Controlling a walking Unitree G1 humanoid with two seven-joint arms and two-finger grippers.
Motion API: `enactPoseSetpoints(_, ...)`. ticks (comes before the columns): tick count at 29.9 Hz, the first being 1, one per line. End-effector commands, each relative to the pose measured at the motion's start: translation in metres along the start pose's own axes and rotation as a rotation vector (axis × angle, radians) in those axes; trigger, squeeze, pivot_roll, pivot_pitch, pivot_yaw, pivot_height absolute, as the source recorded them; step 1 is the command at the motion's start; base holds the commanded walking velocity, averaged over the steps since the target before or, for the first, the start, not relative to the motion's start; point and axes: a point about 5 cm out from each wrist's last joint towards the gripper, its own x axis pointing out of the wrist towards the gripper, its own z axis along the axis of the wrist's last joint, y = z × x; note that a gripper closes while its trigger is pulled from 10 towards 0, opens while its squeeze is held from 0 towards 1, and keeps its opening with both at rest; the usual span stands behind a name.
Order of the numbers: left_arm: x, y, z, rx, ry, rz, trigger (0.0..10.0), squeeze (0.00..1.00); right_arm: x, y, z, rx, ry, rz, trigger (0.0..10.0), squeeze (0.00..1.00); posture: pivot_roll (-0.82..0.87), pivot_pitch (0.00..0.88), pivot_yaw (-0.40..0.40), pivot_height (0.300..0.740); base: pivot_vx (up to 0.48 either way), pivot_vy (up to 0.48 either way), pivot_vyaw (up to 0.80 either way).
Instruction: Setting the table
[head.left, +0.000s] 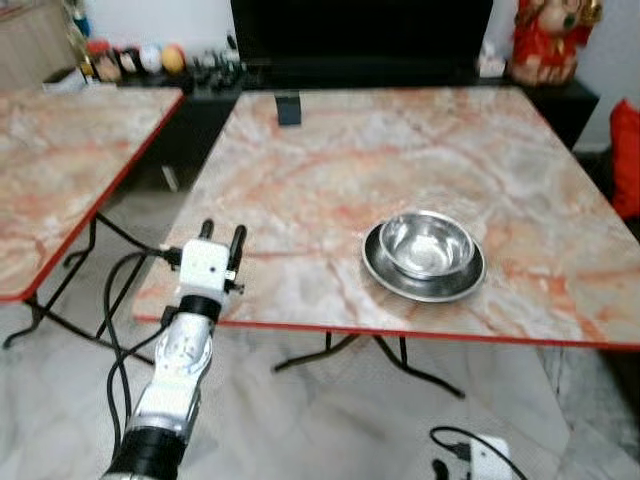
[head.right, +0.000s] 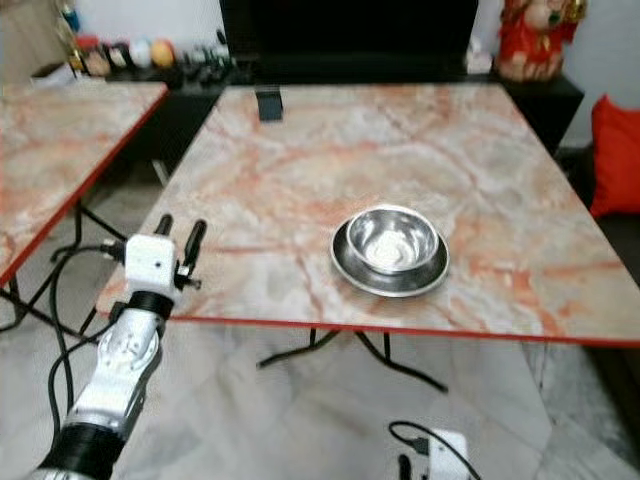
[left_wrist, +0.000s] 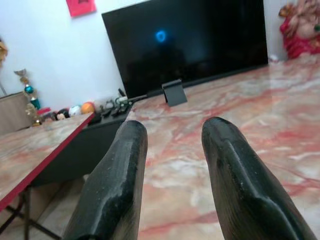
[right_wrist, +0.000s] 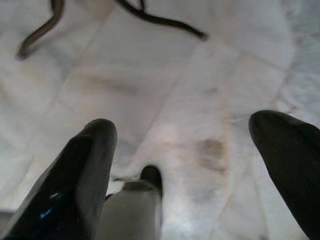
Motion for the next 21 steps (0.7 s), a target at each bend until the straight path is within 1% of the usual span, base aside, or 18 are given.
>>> enactPoseSetpoints(1,-0.003,0.012,-0.003,0.009,0.014,0.035,10.0,0.0,0.0,0.011,0.0,0.006,0.003,0.027,10.0,0.0,-0.01,0.0,-0.016,0.74,0.0,0.349,0.0)
enactPoseSetpoints(14,-0.008,0.019,-0.009,-0.004,0.047,0.074,10.0,0.0,0.001,0.012,0.001,0.004,-0.002,0.034,10.0,0.0,0.0,0.0,-0.016,0.74,0.0,0.348,0.0)
enactPoseSetpoints(16,-0.011,0.02,-0.014,-0.007,0.068,0.076,10.0,0.0,0.001,0.012,0.001,0.005,-0.002,0.035,10.0,0.0,0.0,0.0,-0.016,0.74,0.0,0.349,0.0)
enactPoseSetpoints(18,-0.017,0.02,-0.022,0.001,0.098,0.071,10.0,0.0,0.001,0.012,0.001,0.005,-0.002,0.035,10.0,0.0,0.0,0.0,-0.015,0.74,0.0,0.347,0.0)
enactPoseSetpoints(20,-0.021,0.02,-0.025,0.004,0.111,0.068,10.0,0.0,0.001,0.012,0.001,0.005,-0.002,0.036,10.0,0.0,0.0,0.0,-0.015,0.74,0.0,0.352,0.0)
enactPoseSetpoints(21,-0.026,0.019,-0.031,0.005,0.139,0.061,10.0,0.0,0.001,0.012,0.001,0.005,-0.002,0.035,10.0,0.0,0.0,0.0,-0.015,0.74,0.0,0.345,0.0)
